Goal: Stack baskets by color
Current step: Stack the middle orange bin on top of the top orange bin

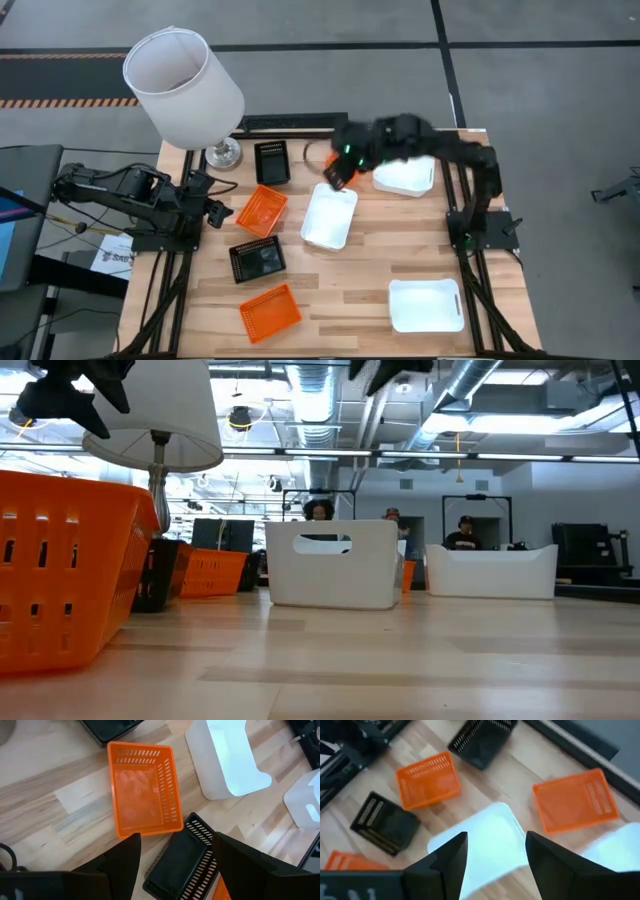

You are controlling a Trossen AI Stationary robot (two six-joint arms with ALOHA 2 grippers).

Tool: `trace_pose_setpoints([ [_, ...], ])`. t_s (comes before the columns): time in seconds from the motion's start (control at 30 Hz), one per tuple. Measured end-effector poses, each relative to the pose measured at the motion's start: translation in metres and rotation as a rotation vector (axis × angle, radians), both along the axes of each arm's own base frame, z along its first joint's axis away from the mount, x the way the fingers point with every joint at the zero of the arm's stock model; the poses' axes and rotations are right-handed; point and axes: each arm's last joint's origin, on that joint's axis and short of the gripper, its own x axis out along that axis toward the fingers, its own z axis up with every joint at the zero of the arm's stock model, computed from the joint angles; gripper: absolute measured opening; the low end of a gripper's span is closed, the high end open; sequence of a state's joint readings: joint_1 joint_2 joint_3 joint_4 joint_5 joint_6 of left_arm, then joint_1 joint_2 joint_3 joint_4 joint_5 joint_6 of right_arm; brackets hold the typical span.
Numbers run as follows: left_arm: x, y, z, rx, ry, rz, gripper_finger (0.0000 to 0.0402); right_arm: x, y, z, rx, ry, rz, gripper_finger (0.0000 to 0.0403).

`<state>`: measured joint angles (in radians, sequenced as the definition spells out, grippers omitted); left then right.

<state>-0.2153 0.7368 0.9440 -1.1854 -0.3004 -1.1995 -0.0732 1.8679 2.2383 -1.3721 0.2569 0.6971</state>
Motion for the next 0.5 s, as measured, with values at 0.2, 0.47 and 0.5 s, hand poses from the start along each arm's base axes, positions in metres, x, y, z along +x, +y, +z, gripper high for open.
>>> trace_pose_setpoints([
  [0.2,0.000,0.000,0.000,0.000,0.003,0.001,0.0233,0.062,0.036,-0.043,-0.029,-0.066,0.059,0.0221],
  [0.47,-0.002,0.000,-0.001,0.018,0.026,-0.033,0.0233,0.144,0.048,-0.133,-0.275,-0.014,0.477,0.0221],
  [0.5,-0.002,0.000,-0.001,0.019,0.032,-0.033,0.0233,0.149,0.048,-0.144,-0.312,0.013,0.547,0.0221],
])
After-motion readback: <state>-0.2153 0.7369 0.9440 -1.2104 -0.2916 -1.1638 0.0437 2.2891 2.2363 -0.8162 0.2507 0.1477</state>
